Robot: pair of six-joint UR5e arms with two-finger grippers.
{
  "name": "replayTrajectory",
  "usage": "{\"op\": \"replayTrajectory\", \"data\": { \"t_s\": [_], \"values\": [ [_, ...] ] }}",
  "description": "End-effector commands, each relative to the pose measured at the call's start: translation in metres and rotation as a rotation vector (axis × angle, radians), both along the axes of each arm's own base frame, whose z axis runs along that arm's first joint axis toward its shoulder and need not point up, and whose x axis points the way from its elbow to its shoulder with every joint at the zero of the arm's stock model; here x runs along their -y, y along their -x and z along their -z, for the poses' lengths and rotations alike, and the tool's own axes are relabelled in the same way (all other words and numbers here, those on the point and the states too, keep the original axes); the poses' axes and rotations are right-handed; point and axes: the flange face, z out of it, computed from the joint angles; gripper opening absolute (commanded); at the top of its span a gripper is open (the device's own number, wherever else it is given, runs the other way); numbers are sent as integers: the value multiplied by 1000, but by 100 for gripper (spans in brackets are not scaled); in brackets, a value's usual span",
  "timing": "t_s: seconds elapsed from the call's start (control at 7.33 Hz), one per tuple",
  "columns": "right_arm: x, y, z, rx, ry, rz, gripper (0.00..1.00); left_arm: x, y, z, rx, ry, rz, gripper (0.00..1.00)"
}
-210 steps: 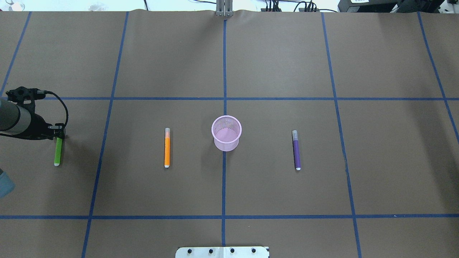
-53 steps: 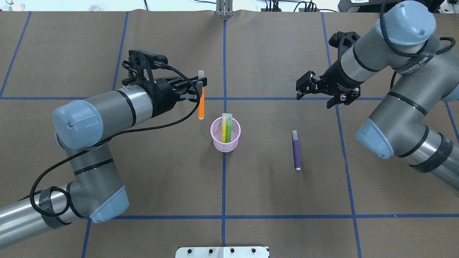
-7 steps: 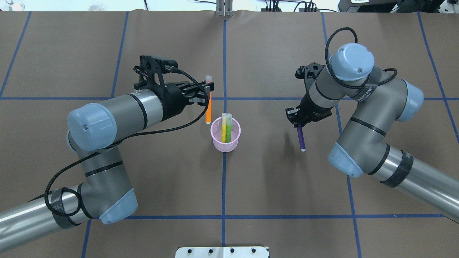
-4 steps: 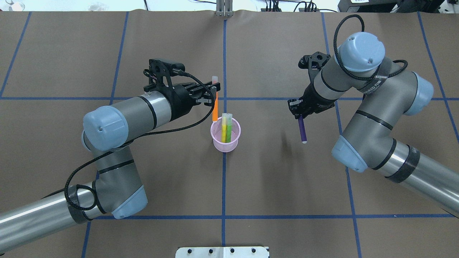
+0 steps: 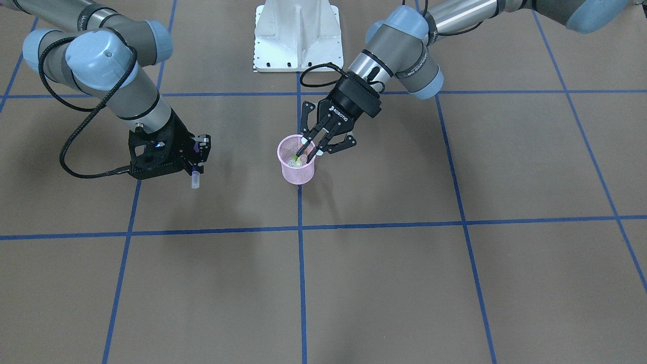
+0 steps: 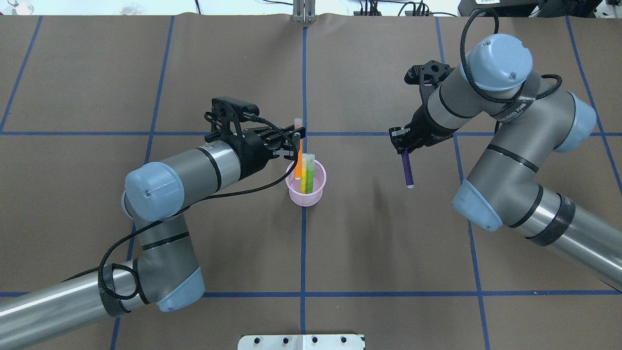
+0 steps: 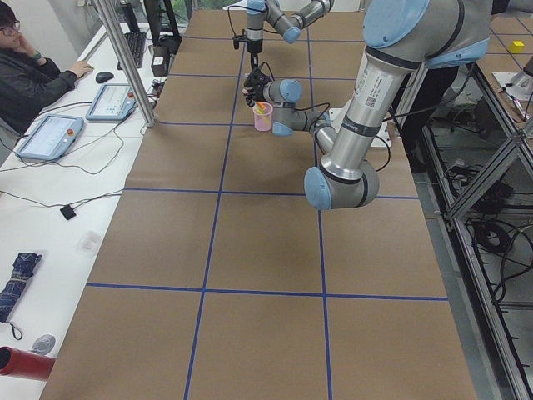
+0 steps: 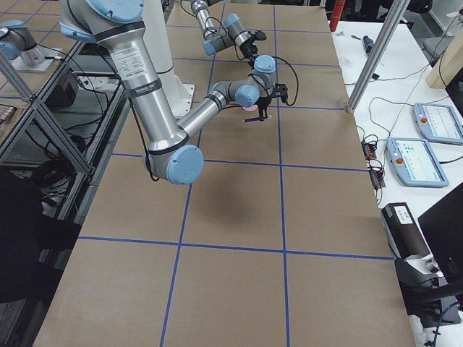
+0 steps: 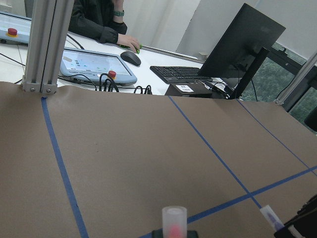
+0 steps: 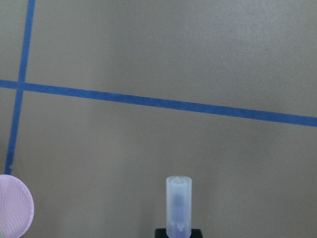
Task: Collect pens into pen holder
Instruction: 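Lower orange marker into pink cup with left gripper while right lifts purple marker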
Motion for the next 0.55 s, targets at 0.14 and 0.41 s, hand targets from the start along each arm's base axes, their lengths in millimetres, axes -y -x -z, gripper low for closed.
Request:
{"op": "replayTrajectory", "data": {
  "t_s": [0.14,0.41],
  "values": [
    [1,-5,3,7,-7,-7,0,-4,-16,-13,24,15,1,0],
    [0,-9,8,15,-15,-10,0,-1,-21,-22,17,15,19,0]
  ]
}}
